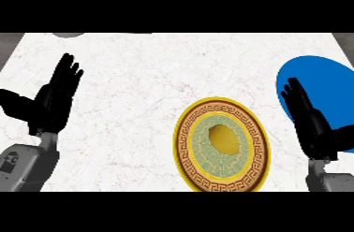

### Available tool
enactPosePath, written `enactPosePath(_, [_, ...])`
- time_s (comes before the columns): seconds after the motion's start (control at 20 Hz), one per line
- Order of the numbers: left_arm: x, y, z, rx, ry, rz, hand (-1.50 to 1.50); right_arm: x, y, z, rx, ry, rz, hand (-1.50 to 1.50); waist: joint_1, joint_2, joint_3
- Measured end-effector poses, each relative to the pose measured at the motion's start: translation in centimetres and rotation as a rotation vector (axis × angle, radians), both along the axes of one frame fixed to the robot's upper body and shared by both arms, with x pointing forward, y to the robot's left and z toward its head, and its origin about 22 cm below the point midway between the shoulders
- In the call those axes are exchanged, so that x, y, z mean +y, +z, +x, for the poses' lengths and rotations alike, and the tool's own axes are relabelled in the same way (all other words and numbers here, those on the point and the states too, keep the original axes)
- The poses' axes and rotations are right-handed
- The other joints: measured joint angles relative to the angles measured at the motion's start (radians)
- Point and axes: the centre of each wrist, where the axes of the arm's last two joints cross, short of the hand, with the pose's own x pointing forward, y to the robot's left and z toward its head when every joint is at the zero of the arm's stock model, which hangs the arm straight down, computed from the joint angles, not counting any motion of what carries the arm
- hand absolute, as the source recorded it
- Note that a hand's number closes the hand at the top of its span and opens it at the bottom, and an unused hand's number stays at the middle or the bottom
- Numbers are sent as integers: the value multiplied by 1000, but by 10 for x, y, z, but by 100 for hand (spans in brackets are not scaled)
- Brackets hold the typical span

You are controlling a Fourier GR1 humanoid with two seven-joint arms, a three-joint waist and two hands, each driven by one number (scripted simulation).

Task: Pick the lemon from the plate and place it in the plate

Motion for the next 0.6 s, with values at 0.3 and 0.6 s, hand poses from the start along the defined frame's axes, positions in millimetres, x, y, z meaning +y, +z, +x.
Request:
enactPosePath(0.3, [8, -28, -15, 31, -42, 113, 0, 85, 19, 3, -96, 330, -20, 150, 40, -14, 0])
enactPosePath(0.6, [14, -62, -35, 88, -70, 157, 0, 129, 17, -12, -416, 286, -226, -150, 30, -22, -2])
